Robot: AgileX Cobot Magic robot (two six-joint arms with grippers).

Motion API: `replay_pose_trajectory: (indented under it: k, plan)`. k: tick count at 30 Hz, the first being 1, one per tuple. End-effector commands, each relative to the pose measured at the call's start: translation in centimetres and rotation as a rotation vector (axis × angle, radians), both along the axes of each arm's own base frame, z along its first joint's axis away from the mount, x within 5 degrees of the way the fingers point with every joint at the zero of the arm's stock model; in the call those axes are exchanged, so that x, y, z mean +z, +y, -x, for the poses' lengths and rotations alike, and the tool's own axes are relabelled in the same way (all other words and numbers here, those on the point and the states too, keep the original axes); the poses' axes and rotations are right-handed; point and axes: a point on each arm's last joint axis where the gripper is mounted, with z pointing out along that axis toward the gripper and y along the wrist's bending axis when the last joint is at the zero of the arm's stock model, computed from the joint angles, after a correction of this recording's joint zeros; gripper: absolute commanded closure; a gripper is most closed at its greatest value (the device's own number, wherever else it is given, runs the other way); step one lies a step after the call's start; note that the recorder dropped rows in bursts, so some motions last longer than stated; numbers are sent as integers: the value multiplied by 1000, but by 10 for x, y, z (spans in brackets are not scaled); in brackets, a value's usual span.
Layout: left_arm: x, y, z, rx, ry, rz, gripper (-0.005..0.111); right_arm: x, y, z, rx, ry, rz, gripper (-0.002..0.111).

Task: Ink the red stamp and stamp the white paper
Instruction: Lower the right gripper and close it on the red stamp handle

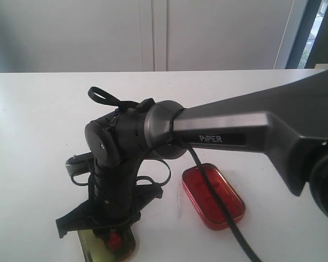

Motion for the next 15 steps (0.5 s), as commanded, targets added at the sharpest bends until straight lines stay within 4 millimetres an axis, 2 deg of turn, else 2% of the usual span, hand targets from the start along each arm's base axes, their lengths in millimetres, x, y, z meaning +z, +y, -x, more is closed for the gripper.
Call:
replay_pose_trajectory:
  k: [1, 3, 11, 15]
  plan:
    - [0, -1, 0, -5, -4, 12, 107, 1, 0, -1, 1, -9, 3, 93]
    - [0, -1, 0, -5, -4, 12, 107, 1, 0, -1, 2, -10, 4, 107]
    - [0, -1, 0, -5, -4, 12, 107, 3, 0, -1, 6, -13, 3, 108]
    - [0, -1, 0, -5, -4, 12, 107, 15, -1, 0, 7, -32, -20, 108]
